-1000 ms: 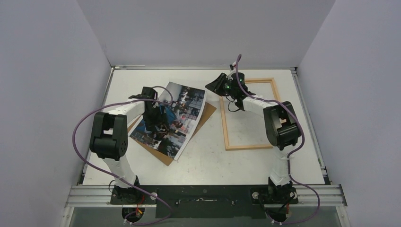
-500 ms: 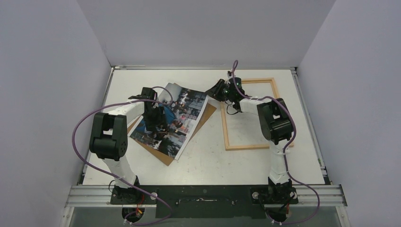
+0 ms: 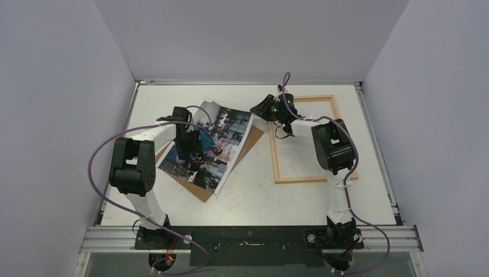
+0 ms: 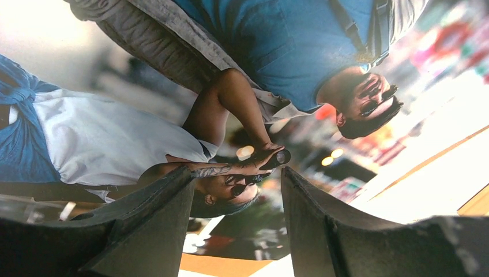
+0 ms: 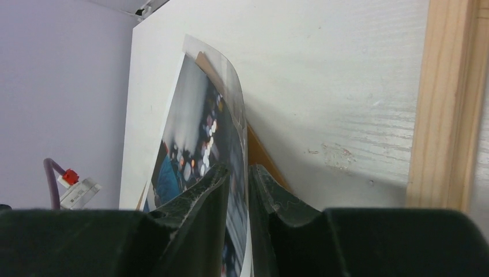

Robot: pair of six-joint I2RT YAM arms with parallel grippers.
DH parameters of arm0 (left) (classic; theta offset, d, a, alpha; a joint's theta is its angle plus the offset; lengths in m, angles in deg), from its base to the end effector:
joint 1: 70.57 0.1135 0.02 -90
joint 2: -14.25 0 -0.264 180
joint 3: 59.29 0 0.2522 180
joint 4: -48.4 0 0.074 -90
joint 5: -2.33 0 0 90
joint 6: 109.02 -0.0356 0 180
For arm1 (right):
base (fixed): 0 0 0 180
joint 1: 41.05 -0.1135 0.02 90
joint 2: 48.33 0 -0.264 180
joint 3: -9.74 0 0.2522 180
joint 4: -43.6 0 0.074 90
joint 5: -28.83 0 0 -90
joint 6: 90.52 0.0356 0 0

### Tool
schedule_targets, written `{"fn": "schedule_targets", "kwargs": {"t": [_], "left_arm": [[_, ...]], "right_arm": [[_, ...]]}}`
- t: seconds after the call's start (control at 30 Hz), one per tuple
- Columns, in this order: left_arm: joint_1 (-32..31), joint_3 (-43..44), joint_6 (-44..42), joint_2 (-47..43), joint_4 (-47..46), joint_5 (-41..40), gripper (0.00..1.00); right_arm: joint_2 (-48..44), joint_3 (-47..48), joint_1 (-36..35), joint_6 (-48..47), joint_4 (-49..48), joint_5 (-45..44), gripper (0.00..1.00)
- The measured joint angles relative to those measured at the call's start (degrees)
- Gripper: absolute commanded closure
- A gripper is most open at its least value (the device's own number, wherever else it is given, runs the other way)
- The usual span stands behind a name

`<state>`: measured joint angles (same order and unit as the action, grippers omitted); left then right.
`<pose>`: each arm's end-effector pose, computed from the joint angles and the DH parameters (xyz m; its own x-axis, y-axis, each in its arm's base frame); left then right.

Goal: Put the photo into the frame

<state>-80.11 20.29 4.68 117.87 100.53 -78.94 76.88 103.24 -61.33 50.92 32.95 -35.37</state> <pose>0.3330 -0.0614 0.1613 -0.9570 -0.2420 -0.1596 -0.2021 0.9517 -0.2310 0.4503 0.1829 0.1585 -0.7520 0.4726 -0.4594 -0.1684 0.5361 0.8272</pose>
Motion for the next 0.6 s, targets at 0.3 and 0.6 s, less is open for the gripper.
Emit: {"fn": "schedule_targets", "kwargs": {"t": [0.3,0.6], "left_arm": [[0.00,-0.26,0.00,-0.22,-0.09,-0.02,0.45],[-0.04,-1.14,0.02,-0.90,-0.04,0.00,0.45]], "right_arm": [[2.05,-0.02,0.37,2.40,-1.70,-2.25,0.74],[2.08,0.66,0.44,3.26,-2.40,-4.33,0.90]]}}
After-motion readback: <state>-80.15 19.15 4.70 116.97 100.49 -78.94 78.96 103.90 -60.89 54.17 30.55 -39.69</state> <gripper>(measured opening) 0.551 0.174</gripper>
